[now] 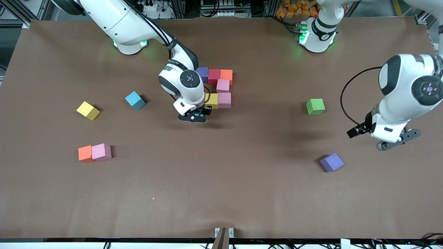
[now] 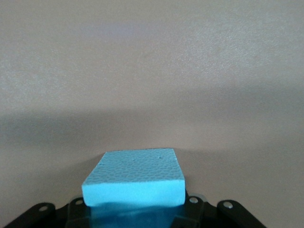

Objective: Form number 2 with 11 blocks

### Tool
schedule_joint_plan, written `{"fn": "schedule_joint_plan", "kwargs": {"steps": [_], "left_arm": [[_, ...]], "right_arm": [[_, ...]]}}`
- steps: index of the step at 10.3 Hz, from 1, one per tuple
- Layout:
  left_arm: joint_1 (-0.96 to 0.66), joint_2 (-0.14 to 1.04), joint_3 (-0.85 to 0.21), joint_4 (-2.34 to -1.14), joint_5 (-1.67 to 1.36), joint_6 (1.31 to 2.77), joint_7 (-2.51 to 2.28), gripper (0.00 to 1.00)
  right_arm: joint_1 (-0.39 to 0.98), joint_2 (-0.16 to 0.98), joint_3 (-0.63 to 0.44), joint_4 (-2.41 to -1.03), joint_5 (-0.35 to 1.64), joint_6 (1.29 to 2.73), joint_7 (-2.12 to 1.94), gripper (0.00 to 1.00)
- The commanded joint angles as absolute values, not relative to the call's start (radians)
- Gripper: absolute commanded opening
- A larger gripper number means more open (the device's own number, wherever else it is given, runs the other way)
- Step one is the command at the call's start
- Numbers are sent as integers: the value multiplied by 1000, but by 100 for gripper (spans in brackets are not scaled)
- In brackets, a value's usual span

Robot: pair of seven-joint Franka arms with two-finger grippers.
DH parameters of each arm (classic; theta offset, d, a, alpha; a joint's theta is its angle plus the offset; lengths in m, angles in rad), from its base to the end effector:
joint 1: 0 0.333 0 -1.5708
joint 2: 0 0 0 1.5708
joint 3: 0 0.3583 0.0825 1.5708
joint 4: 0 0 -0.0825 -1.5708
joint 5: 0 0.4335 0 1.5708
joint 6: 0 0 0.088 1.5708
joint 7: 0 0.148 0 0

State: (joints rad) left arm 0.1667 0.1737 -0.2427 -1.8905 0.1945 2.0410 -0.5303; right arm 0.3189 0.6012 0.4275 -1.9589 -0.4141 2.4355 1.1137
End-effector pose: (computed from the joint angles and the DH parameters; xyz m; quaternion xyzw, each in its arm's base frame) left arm 0.6489 -0.0268 0.3930 -0.9810 -0.1824 -0.0117 0.0649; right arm 0.4905 0.4398 0.1394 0.9984 -0.0516 -0.0045 0.0226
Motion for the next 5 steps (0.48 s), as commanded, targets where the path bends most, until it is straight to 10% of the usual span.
{"fn": "schedule_joint_plan", "kwargs": {"steps": [1,5], "left_arm": [[129,97,-225,-1939,169,2030,-503,100],[112,65,-233,-1919,153,1959,-405,100]], "right_arm": [[325,620,429,-1971,-414,2431,1118,21],[321,615,430,-1982,-416,2430,1117,21]]}}
